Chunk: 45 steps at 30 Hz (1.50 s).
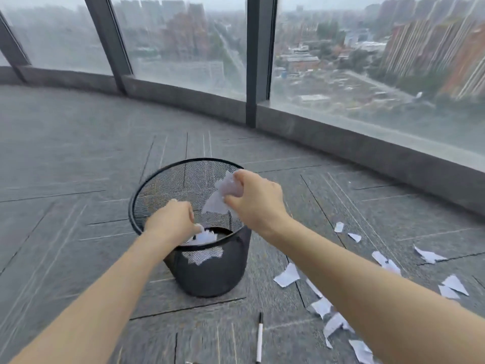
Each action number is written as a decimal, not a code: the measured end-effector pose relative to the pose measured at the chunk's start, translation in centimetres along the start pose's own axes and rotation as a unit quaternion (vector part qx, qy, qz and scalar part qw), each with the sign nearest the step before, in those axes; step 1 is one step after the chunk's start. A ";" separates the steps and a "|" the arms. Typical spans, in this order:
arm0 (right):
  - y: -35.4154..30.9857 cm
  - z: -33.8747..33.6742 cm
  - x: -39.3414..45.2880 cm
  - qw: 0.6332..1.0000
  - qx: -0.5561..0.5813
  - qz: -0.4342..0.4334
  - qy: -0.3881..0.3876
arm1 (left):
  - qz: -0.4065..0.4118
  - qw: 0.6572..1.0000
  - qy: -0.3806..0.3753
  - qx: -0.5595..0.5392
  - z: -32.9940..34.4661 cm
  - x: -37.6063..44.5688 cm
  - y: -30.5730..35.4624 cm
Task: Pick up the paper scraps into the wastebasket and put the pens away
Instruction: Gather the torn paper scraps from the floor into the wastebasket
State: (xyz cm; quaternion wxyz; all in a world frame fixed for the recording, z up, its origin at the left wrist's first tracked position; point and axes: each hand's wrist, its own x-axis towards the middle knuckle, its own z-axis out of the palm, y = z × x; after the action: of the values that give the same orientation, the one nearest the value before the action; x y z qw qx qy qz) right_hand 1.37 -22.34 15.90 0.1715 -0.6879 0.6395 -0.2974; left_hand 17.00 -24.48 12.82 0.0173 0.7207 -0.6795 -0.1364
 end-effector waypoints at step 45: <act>33.5 2.0 -30.6 0.861 -0.042 0.506 0.017 | 0.390 0.885 -0.246 0.068 32.8 -14.4 23.3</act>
State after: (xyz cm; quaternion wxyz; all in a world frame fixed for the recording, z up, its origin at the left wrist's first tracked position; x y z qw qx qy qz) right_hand -23.56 3.25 -12.07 0.2586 -0.2711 0.9143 -0.1537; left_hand -13.48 -6.84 -11.38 -0.1476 0.3398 -0.8960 -0.2450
